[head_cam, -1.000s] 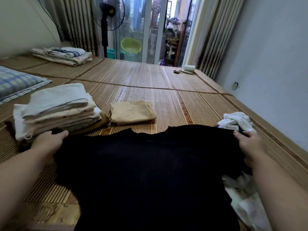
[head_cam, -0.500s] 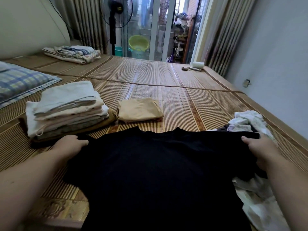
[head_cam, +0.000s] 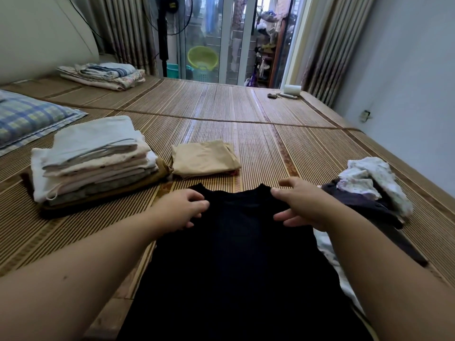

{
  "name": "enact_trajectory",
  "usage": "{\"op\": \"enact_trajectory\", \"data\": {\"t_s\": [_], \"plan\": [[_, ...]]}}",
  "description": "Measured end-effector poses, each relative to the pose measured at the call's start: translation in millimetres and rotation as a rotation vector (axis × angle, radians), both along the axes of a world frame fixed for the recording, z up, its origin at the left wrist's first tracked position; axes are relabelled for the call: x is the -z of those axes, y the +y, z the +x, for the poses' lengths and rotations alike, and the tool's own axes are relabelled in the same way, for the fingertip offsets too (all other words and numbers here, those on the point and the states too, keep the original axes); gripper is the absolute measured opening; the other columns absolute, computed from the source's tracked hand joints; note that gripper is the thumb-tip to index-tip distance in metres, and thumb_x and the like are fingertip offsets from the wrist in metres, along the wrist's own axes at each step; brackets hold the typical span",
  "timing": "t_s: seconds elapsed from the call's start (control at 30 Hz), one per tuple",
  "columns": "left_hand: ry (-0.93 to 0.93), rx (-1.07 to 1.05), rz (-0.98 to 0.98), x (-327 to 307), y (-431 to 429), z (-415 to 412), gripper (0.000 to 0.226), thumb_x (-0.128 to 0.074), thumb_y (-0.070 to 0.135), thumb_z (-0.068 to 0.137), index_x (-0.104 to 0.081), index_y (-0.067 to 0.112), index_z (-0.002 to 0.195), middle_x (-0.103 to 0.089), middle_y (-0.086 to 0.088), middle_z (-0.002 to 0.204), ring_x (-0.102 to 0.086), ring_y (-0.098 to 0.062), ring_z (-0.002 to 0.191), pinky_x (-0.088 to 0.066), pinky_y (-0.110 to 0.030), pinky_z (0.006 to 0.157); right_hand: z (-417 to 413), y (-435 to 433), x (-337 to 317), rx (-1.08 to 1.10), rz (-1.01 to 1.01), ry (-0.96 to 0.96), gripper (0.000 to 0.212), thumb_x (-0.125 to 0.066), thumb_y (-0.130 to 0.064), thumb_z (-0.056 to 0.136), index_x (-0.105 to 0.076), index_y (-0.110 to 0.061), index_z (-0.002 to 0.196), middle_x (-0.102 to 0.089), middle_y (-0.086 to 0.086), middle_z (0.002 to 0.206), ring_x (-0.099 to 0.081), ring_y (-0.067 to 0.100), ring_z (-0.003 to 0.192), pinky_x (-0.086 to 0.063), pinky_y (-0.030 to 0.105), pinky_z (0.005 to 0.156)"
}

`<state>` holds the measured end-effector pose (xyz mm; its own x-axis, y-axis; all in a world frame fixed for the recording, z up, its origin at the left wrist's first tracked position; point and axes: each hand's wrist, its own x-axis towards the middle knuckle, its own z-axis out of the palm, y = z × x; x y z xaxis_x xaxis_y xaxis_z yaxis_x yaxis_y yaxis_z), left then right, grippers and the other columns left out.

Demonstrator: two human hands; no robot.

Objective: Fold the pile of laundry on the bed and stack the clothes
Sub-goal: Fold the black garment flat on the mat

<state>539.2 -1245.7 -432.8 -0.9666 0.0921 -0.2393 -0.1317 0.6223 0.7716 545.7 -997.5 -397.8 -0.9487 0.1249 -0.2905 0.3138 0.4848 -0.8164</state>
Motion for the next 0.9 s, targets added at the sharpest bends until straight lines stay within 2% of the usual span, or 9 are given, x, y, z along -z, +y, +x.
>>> {"op": "enact_trajectory", "data": {"t_s": [0.13, 0.23, 0.33, 0.43, 0.57, 0.63, 0.7, 0.77, 0.9], "plan": [[-0.153, 0.0, 0.07, 9, 6, -16, 0.023, -0.056, 0.039, 0.095, -0.057, 0.027, 0.115, -0.065, 0.0, 0.107, -0.071, -0.017, 0.082, -0.055, -0.029, 0.065, -19, 19, 14, 0.087, 0.118, 0.079, 0.038, -0.054, -0.023, 0.096, -0.044, -0.022, 0.133, -0.059, 0.004, 0.105, -0.07, 0.025, 0.087, -0.059, 0.039, 0.071], [0.008, -0.147, -0.307, 26, -17, -37, 0.052, -0.064, 0.045, 0.087, -0.054, 0.019, 0.13, -0.059, -0.008, 0.126, -0.063, -0.024, 0.107, -0.052, -0.032, 0.082, -26, 44, 35, 0.105, 0.38, 0.059, 0.05, -0.06, -0.021, 0.089, -0.048, -0.01, 0.136, -0.062, 0.012, 0.12, -0.062, 0.03, 0.109, -0.05, 0.041, 0.093], [-0.077, -0.285, -0.501, 46, -40, -53, 0.076, -0.069, 0.057, 0.077, -0.052, 0.006, 0.13, -0.053, -0.017, 0.131, -0.054, -0.032, 0.117, -0.048, -0.036, 0.095, -35, 53, 54, 0.136, 0.369, 0.001, 0.058, -0.066, -0.028, 0.087, -0.047, -0.007, 0.138, -0.052, 0.014, 0.138, -0.051, 0.03, 0.125, -0.042, 0.039, 0.102], [-0.146, -0.256, -0.388, 50, -44, -59, 0.066, -0.072, 0.052, 0.078, -0.061, 0.004, 0.122, -0.063, -0.012, 0.117, -0.061, -0.029, 0.107, -0.049, -0.031, 0.085, -52, 53, 61, 0.159, 0.378, -0.027, 0.062, -0.075, -0.035, 0.08, -0.052, -0.003, 0.128, -0.056, 0.016, 0.13, -0.055, 0.031, 0.117, -0.047, 0.041, 0.097], [-0.072, -0.291, -0.145, 50, -38, -73, 0.069, -0.071, 0.03, 0.087, -0.041, 0.004, 0.143, -0.049, -0.013, 0.142, -0.05, -0.031, 0.126, -0.04, -0.031, 0.095, -74, 45, 49, 0.144, 0.286, -0.145, 0.048, -0.081, -0.023, 0.076, -0.06, 0.003, 0.11, -0.066, 0.017, 0.106, -0.065, 0.028, 0.088, -0.054, 0.034, 0.076], [-0.103, -0.348, 0.194, 50, -39, -78, 0.063, -0.069, 0.021, 0.089, -0.039, 0.009, 0.144, -0.055, -0.012, 0.134, -0.058, -0.032, 0.115, -0.047, -0.035, 0.095, -82, 40, 39, 0.136, 0.122, -0.117, 0.019, -0.075, -0.014, 0.081, -0.062, -0.003, 0.09, -0.068, 0.014, 0.09, -0.065, 0.022, 0.071, -0.051, 0.028, 0.059], [-0.119, -0.389, 0.492, 46, -44, -80, 0.036, -0.062, 0.013, 0.092, -0.051, 0.015, 0.126, -0.064, -0.011, 0.105, -0.066, -0.026, 0.085, -0.056, -0.038, 0.074, -86, 38, 33, 0.11, -0.102, -0.092, 0.007, -0.067, -0.01, 0.086, -0.063, -0.004, 0.087, -0.071, 0.014, 0.083, -0.068, 0.022, 0.069, -0.053, 0.028, 0.058], [-0.061, -0.402, 0.64, 34, -50, -83, 0.019, -0.055, 0.008, 0.096, -0.056, 0.014, 0.114, -0.064, -0.009, 0.088, -0.064, -0.02, 0.067, -0.057, -0.032, 0.055, -89, 37, 27, 0.108, -0.281, -0.052, 0.005, -0.06, -0.006, 0.09, -0.063, -0.004, 0.087, -0.07, 0.011, 0.074, -0.068, 0.02, 0.062, -0.055, 0.027, 0.053], [0.065, -0.356, 0.776, 7, -55, -97, 0.014, -0.05, 0.008, 0.098, -0.061, 0.015, 0.103, -0.068, -0.008, 0.091, -0.069, -0.017, 0.069, -0.059, -0.029, 0.055, -108, 40, 1, 0.202, -0.384, 0.117, 0.013, -0.054, -0.006, 0.095, -0.06, -0.007, 0.083, -0.066, 0.002, 0.053, -0.064, 0.012, 0.044, -0.052, 0.023, 0.042]]}}
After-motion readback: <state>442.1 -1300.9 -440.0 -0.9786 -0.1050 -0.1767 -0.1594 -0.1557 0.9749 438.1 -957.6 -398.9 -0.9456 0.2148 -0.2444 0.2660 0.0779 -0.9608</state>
